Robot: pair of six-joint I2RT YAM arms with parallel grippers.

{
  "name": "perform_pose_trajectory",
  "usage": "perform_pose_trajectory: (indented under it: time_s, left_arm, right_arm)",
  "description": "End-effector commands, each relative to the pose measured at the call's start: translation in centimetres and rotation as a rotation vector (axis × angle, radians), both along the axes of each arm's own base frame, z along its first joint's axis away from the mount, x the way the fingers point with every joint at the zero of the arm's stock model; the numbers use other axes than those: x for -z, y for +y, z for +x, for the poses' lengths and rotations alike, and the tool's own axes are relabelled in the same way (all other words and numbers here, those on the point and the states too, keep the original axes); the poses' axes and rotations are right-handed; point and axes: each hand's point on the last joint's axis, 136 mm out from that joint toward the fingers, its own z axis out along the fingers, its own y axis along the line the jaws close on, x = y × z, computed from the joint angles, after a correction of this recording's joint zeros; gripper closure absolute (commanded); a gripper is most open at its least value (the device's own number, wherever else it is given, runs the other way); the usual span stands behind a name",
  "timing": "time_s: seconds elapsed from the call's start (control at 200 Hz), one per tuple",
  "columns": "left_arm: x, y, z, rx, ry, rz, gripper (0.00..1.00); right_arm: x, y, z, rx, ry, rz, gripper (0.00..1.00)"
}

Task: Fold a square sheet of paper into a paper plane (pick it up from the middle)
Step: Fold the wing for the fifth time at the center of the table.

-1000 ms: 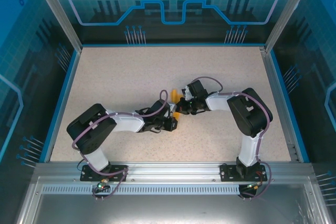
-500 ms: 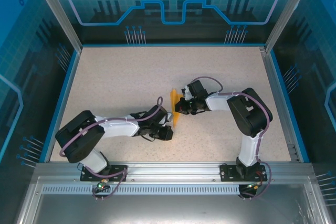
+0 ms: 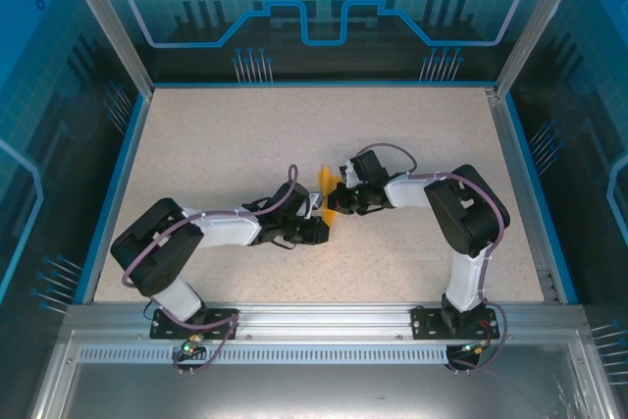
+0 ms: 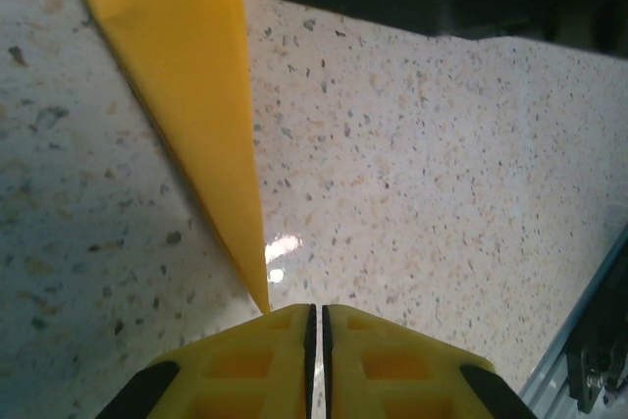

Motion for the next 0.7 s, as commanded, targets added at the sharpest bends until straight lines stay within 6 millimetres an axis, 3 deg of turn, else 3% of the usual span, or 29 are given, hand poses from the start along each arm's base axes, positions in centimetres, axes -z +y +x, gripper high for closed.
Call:
perform_pose_trajectory:
  time_s: [0.0,0.19,0.425,0.57,0.695]
  left_arm:
    - [-0.7,-1.3,1.1,-0.002,-0.024,-0.062,0.87]
    - [2.0,-1.2,0.8,0.007,0.022,-0.026,0.87]
    - [4.4,1.1,-1.1,0.016,0.051,0.062,0.88]
    - [6.0,2.6,-2.1,0.013,0.083,0.101,0.97]
    - [6.4,3.2,-2.5,0.019,0.088,0.123,0.98]
  right_arm:
    - [4.7,-3.1,-2.4,0.027,0.098,-0.174,1.0]
    - [4.4,-3.1,-2.2,0.031,0.096,-0.168,1.0]
    - [3.6,-3.1,-1.6,0.029,0.084,-0.16,1.0]
    - [2.5,-3.1,-1.2,0.042,0.066,-0.14,1.0]
    - [1.2,-2.7,-0.9,0.041,0.047,-0.107,0.99]
